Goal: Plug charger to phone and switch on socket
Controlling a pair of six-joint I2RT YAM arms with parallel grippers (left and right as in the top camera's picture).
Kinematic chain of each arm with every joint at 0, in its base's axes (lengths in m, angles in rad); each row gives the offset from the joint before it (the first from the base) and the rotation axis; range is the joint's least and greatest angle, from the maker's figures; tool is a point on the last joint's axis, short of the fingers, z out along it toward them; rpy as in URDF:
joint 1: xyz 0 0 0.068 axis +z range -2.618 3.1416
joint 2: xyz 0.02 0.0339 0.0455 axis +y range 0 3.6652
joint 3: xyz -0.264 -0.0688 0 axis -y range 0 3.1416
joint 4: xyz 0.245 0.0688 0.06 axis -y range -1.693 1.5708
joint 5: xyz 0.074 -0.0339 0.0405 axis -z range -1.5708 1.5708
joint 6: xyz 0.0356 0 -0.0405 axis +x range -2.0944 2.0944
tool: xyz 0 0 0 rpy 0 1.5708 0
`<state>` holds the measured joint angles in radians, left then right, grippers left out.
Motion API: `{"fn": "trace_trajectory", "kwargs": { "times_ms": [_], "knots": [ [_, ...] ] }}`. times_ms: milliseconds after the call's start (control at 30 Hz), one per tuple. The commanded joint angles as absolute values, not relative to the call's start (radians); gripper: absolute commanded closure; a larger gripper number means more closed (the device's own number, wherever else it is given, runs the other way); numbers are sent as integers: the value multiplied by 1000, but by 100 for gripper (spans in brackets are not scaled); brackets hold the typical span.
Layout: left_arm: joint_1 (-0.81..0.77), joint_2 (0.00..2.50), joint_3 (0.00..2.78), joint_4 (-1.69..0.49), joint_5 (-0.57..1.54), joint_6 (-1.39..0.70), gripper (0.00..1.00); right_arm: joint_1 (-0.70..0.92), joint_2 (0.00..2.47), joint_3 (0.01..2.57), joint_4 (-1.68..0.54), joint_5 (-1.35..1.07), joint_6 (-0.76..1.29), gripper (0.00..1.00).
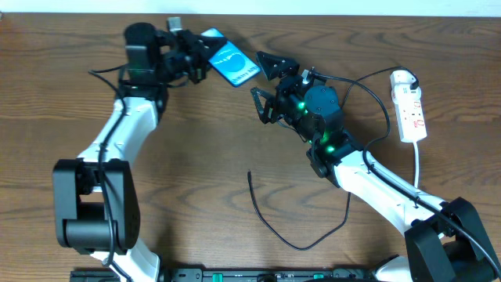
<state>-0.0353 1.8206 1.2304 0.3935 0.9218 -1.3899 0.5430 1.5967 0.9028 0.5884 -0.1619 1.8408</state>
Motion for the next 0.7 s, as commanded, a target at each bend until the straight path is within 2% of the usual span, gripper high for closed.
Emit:
{"fn": "trace_trajectory", "kwargs": {
  "times_ms": [0,267,467,667],
  "knots": [
    [23,1792,1235,406,1015,-1384,92,550,1592,922,587,-166,1802,1],
    [169,1792,1235,406,1226,-1307,93,550,1592,922,587,-168,1685,1],
    [250,1792,1235,406,1391,-1190,93,550,1592,922,587,-200,1411,1],
    [297,1792,1235,406,1480,-1060,92,550,1592,925,587,-274,1237,1]
  ]
}}
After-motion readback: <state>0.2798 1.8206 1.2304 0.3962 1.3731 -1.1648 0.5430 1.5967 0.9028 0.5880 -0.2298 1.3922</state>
